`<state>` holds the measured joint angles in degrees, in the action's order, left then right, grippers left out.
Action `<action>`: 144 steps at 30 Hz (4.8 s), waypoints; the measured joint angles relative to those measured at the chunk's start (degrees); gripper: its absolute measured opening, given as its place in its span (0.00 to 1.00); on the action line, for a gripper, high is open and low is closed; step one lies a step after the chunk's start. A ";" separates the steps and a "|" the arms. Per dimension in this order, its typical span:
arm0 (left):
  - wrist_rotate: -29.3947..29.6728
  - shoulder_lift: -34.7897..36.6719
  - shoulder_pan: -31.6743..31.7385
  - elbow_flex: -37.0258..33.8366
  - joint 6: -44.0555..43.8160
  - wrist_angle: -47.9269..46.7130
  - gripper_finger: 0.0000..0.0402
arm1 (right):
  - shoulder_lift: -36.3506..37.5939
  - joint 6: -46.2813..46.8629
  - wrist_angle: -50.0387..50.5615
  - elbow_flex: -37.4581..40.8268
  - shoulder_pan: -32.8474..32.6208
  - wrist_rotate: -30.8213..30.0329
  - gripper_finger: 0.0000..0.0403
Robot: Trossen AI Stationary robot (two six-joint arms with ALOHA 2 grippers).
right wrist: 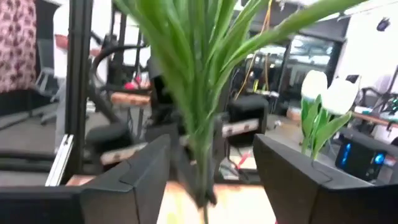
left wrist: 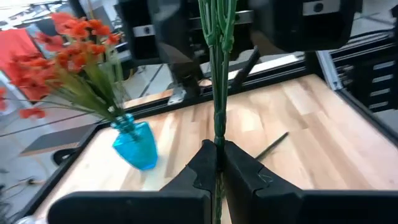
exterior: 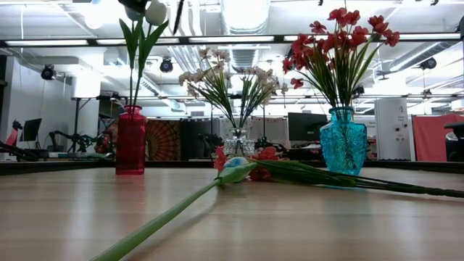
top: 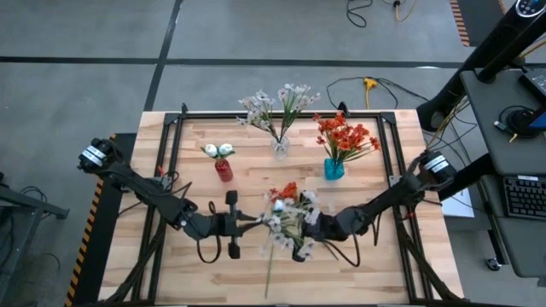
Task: Sort flowers into vase by color
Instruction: Put the white flowers into the transparent vase
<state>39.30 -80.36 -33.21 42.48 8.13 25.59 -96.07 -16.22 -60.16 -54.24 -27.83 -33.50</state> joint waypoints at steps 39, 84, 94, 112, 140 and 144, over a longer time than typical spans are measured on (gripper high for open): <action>3.68 4.22 -0.17 0.00 1.81 -4.66 0.22 | 0.47 6.01 32.16 -18.17 2.61 -1.12 0.05; 9.26 39.33 -0.22 -0.96 -17.73 -48.56 0.40 | 3.76 15.28 55.04 -18.49 34.03 -2.85 0.04; 9.33 39.41 -0.22 -0.98 -17.42 -49.01 0.40 | 3.76 16.69 52.49 -17.16 36.39 -2.61 0.04; 9.70 39.43 -0.22 -1.01 -16.97 -48.97 0.40 | 2.32 16.64 48.35 -15.69 36.89 -2.56 0.04; 9.72 39.37 -0.23 -1.03 -16.14 -48.75 0.40 | 2.21 19.49 47.86 -14.10 37.62 -2.01 0.05; 9.72 39.39 -0.22 -1.03 -16.14 -48.75 0.40 | 2.21 19.38 47.79 -14.05 37.62 -2.03 0.06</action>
<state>49.01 -40.97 -33.43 41.45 -8.01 -23.16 -93.86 3.16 -12.37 -68.29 9.78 -35.53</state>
